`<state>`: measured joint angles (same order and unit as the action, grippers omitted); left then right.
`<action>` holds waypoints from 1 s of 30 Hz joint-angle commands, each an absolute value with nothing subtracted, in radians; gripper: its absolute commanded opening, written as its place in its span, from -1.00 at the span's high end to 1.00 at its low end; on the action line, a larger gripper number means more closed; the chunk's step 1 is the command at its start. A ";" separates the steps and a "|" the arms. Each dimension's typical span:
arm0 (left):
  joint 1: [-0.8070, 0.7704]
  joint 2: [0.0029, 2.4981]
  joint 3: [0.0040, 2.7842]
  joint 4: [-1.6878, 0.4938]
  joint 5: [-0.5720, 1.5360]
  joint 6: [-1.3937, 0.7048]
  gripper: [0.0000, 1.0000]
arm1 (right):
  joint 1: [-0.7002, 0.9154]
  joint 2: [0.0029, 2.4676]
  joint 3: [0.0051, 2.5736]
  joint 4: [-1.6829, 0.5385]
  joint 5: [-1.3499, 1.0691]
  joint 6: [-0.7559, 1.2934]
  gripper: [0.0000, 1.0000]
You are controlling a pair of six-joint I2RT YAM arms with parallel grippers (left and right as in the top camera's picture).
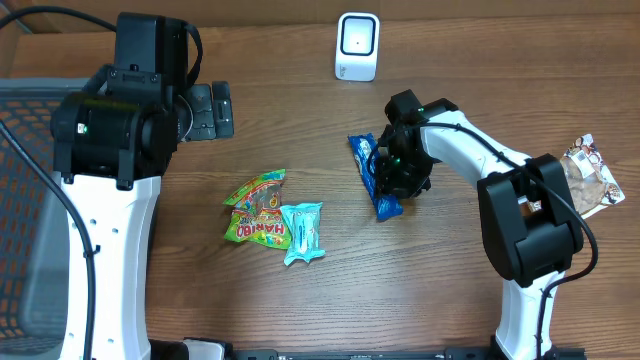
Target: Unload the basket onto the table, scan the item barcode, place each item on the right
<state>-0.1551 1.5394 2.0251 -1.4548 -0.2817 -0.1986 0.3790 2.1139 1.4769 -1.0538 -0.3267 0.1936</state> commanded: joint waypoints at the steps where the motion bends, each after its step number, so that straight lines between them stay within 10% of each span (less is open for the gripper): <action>1: -0.151 1.543 2.038 -1.455 -0.295 -0.176 -1.00 | 0.377 2.114 1.460 -1.037 -0.315 0.182 0.87; 21: -0.151 1.543 2.038 -1.455 -0.295 -0.176 -0.99 | 0.540 2.074 1.752 -0.873 0.971 0.265 0.92; 30: -0.151 1.543 2.038 -1.455 -0.295 -0.176 -0.99 | 0.548 2.074 1.752 -0.755 0.949 0.075 0.92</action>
